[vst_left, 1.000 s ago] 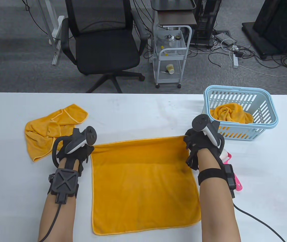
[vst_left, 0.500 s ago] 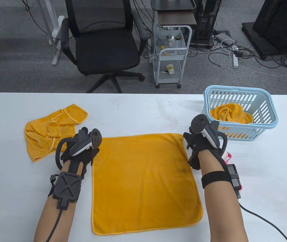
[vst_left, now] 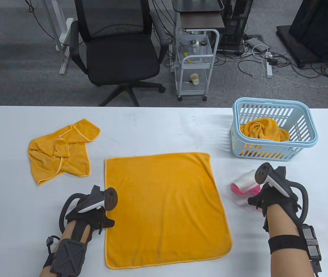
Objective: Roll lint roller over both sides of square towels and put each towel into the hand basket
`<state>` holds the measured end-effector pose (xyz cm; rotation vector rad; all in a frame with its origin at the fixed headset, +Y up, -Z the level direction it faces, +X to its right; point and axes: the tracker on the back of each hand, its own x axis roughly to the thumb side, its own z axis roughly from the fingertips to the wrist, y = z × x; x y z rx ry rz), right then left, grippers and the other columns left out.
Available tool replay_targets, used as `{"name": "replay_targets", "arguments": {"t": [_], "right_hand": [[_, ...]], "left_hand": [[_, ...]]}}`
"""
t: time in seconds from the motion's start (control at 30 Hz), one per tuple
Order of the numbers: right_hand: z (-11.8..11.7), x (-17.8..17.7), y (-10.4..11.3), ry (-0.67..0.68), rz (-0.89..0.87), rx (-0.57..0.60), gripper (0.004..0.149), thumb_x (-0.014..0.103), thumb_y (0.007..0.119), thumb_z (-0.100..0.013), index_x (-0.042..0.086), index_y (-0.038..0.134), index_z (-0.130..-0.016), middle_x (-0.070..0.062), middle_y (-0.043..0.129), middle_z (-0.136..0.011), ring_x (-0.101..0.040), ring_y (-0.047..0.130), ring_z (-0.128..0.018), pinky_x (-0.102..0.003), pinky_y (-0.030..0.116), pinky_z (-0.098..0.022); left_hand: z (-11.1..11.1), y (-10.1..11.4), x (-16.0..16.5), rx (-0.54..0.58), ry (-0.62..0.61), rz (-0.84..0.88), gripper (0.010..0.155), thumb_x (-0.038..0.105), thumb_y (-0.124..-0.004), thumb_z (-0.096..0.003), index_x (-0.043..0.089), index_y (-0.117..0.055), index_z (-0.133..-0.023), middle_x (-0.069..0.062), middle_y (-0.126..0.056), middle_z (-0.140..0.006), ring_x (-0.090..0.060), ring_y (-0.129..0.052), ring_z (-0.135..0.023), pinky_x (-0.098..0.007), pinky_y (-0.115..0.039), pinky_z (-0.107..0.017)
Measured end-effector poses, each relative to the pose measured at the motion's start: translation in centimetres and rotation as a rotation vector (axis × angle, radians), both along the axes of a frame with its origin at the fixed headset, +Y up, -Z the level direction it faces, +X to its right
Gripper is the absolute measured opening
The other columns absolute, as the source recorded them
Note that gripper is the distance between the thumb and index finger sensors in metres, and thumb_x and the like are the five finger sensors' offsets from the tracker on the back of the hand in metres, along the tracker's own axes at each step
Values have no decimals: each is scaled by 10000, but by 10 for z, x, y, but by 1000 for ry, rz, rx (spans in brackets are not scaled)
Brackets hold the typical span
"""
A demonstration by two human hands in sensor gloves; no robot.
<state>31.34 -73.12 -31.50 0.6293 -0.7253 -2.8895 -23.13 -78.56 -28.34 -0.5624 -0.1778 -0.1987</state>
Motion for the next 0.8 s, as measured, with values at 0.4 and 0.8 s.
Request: {"name": "replay_targets", "arguments": {"t": [0.4,0.8], "right_hand": [[-9,-10,-14,-58,-37,211,567,405,936,-456,150,751,-928,-163,885,-869,-403,946,-759,-589,801,-523],[-56,-206,32,518,-194,287,576,317,942,-473,277,652,-969,-81,815,-923,-393,882,-834,-597,770,-580]], "left_hand": [[1,-3,-1,13,-14,13,889,630,-880,-342,328,-485,-1080,-70,-468,-1206,-340,-732,-969,-656,-575,-748],[1,-4,-1,16,-26,20,891,625,-883,-343,315,-494,-1082,-78,-476,-1203,-352,-738,-962,-661,-574,-746]]}}
